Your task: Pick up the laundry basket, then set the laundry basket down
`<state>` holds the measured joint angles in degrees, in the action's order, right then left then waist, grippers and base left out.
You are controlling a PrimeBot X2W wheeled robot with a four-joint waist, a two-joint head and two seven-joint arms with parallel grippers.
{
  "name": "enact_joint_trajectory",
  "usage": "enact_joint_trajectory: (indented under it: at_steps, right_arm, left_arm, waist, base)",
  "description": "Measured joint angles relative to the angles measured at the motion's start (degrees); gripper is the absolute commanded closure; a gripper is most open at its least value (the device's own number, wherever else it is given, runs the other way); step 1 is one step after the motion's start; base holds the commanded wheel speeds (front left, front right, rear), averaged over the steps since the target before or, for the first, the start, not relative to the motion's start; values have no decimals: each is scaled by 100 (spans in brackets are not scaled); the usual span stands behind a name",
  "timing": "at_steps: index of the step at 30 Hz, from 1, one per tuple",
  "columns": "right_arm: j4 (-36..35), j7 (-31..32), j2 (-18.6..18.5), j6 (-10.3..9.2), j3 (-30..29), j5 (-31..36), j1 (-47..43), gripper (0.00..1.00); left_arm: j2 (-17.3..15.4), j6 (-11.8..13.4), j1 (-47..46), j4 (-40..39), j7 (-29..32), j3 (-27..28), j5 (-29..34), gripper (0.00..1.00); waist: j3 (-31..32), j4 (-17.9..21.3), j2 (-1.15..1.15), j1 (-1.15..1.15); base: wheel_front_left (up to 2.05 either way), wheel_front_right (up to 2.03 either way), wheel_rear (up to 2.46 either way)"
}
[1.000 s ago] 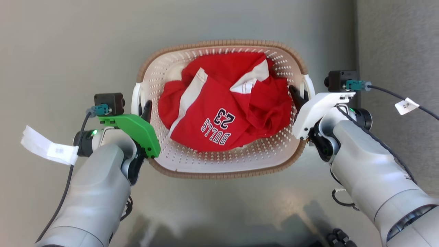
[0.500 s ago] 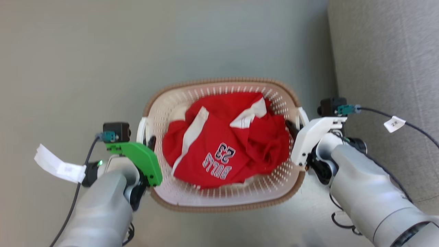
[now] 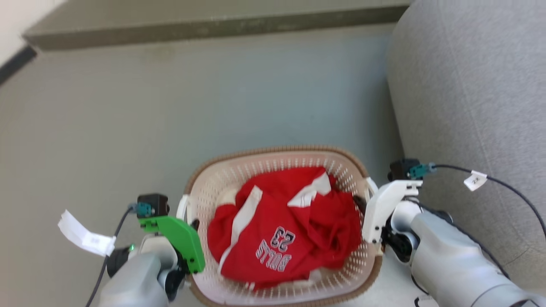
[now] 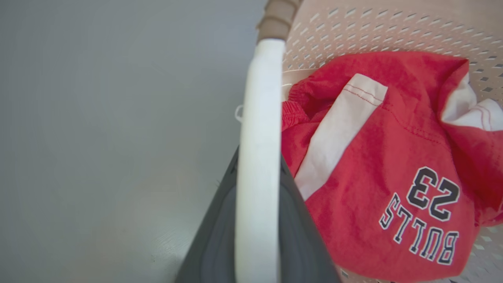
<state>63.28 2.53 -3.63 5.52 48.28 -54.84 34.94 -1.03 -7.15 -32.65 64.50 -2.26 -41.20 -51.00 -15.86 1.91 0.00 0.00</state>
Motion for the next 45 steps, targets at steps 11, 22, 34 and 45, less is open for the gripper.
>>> enact_joint_trajectory:
  at_steps: [11,22,34,45]
  right_arm:
    - [18,323,4,1,132,-313,-543,100]
    - [5,731,1,0,256,-526,-636,100]
    - [7,915,2,-1,334,-627,-576,100]
    - [18,1003,-1,-5,423,-730,-487,100]
  left_arm:
    - [8,-18,478,77,320,-153,-220,100]
    - [10,-41,559,178,742,-198,-341,100]
    - [14,-40,439,316,978,-199,-455,100]
    - [14,13,356,338,1089,-216,-527,100]
  waist:
    - [828,42,0,0]
    - [1341,93,0,0]
    - [1341,106,0,0]
    - [1310,113,0,0]
  base:
    - [0,0,0]
    - [0,0,0]
    - [0,0,0]
    - [0,0,0]
